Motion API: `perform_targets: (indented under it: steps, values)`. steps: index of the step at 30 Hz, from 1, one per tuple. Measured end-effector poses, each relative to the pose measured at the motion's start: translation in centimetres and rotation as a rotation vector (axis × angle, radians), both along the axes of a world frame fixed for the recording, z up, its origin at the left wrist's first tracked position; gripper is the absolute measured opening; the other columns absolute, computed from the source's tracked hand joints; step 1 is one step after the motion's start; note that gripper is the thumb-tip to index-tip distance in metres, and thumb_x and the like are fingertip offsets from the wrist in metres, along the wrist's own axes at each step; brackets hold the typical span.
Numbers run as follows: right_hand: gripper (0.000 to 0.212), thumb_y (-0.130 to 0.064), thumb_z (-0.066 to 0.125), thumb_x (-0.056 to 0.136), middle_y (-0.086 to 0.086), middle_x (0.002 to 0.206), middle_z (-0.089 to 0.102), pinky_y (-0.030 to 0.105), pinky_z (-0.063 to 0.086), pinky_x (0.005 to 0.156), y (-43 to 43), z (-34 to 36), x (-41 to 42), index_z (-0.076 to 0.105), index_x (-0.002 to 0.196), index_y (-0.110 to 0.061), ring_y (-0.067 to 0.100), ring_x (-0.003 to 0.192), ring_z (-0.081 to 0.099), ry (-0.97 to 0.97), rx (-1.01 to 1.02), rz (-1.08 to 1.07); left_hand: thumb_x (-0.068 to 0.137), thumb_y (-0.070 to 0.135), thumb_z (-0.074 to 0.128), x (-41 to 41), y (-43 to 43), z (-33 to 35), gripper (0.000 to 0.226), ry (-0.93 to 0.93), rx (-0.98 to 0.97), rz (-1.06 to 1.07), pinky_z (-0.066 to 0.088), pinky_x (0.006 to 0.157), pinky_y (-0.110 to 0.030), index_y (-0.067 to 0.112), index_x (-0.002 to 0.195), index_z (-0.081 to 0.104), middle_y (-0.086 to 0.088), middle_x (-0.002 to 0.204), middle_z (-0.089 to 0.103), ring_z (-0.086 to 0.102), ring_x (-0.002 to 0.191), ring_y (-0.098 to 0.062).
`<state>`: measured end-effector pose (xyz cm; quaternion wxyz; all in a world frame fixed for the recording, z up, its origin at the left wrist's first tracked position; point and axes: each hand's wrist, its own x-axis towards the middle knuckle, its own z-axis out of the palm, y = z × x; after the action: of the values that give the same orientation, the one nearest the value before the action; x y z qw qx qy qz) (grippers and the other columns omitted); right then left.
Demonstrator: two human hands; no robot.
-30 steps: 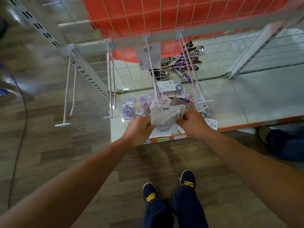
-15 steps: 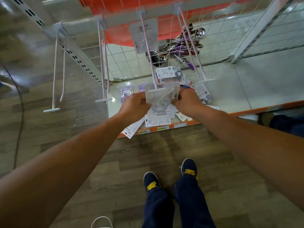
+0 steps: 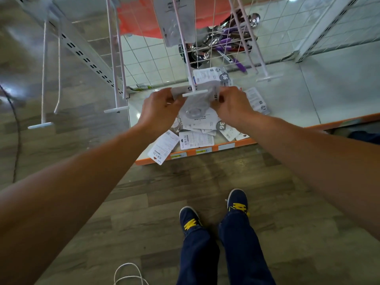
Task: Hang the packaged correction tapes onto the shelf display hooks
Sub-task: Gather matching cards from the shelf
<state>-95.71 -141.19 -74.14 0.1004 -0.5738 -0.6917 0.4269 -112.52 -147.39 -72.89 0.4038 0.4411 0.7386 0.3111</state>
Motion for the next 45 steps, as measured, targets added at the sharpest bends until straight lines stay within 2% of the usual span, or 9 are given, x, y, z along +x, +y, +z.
perform_targets:
  steps: [3,9,14,21,27,33,37,39,45]
  values:
    - [0.026,-0.02,0.055,0.095,0.006,0.073,0.058,0.027,0.037,0.06,-0.5,0.0,0.2,0.065,0.09,0.003,0.014,0.065,0.046,0.067,-0.019,0.006,0.083,0.046,0.058,-0.3,-0.4,-0.3,0.012,-0.013,0.004,-0.01,0.056,0.084,-0.051,0.051,0.081,0.069,0.002,0.087,0.073,0.071,0.085,-0.024]
    - [0.028,-0.011,0.065,0.084,0.026,0.108,0.065,0.04,0.052,0.083,-0.5,-1.3,1.1,0.062,0.104,0.009,0.032,0.091,0.064,0.089,-0.236,-0.039,0.096,0.024,0.058,-0.4,-1.3,-0.4,0.012,-0.196,-0.034,0.067,0.059,0.078,-0.034,0.026,0.09,0.069,-0.001,0.09,0.074,0.072,0.084,-0.018]
    - [0.013,-0.012,0.064,0.089,0.007,0.075,0.054,0.026,0.041,0.064,-1.2,-2.0,2.2,0.062,0.087,0.001,0.014,0.068,0.049,0.112,-0.336,0.025,0.095,0.02,0.058,-0.9,-2.4,-0.2,0.008,-0.377,-0.149,0.226,0.058,0.074,-0.026,0.016,0.097,0.065,0.0,0.087,0.073,0.07,0.077,-0.013]
    - [0.012,-0.015,0.055,0.093,-0.001,0.066,0.058,0.028,0.037,0.055,-1.1,-1.1,1.5,0.06,0.082,-0.013,0.019,0.064,0.055,-0.046,0.026,0.223,0.079,0.025,0.077,-1.3,-2.4,-0.5,0.078,0.334,-0.036,0.023,0.038,0.098,-0.027,0.017,0.143,0.033,-0.006,0.138,0.048,0.048,0.123,-0.019]
    - [0.017,-0.021,0.056,0.091,-0.001,0.071,0.062,0.027,0.036,0.061,-0.8,0.9,-0.2,0.071,0.091,-0.013,0.014,0.064,0.054,-0.023,0.216,0.3,0.08,0.019,0.074,0.5,-2.1,-0.3,0.062,0.56,0.077,-0.356,0.028,0.112,-0.041,0.015,0.137,0.05,-0.008,0.14,0.052,0.039,0.135,-0.028]
    - [0.009,-0.028,0.069,0.084,-0.015,0.067,0.055,0.017,0.035,0.055,-0.7,1.6,-0.2,0.064,0.083,-0.02,0.004,0.062,0.051,0.119,0.162,0.221,0.083,0.013,0.072,1.3,-1.7,-0.3,0.018,0.289,-0.084,-0.166,0.038,0.057,-0.018,0.019,0.097,0.063,0.004,0.089,0.064,0.055,0.076,-0.013]
    - [0.012,-0.022,0.069,0.085,-0.013,0.078,0.058,0.008,0.037,0.059,-0.3,1.0,0.5,0.068,0.096,-0.017,0.003,0.07,0.053,0.097,0.115,0.168,0.081,0.003,0.069,0.9,-2.0,-1.3,0.027,0.011,-0.158,0.032,0.051,0.062,-0.028,0.027,0.077,0.057,0.01,0.084,0.065,0.064,0.081,-0.019]
    - [0.008,-0.023,0.07,0.085,-0.01,0.07,0.058,0.014,0.038,0.058,-0.2,0.9,0.7,0.067,0.09,-0.017,0.005,0.063,0.051,0.138,0.094,0.11,0.082,0.001,0.066,0.6,-2.2,-1.5,0.028,-0.109,-0.177,0.098,0.056,0.076,-0.04,0.028,0.082,0.061,0.006,0.088,0.069,0.067,0.089,-0.025]
    - [0.007,-0.021,0.071,0.083,-0.016,0.064,0.056,0.008,0.037,0.05,-0.3,1.2,0.2,0.067,0.085,-0.016,-0.009,0.052,0.05,0.285,0.107,-0.006,0.085,-0.002,0.061,0.3,-2.1,-1.5,0.031,-0.196,-0.127,0.108,0.056,0.085,-0.036,0.026,0.097,0.064,0.008,0.094,0.071,0.068,0.094,-0.019]
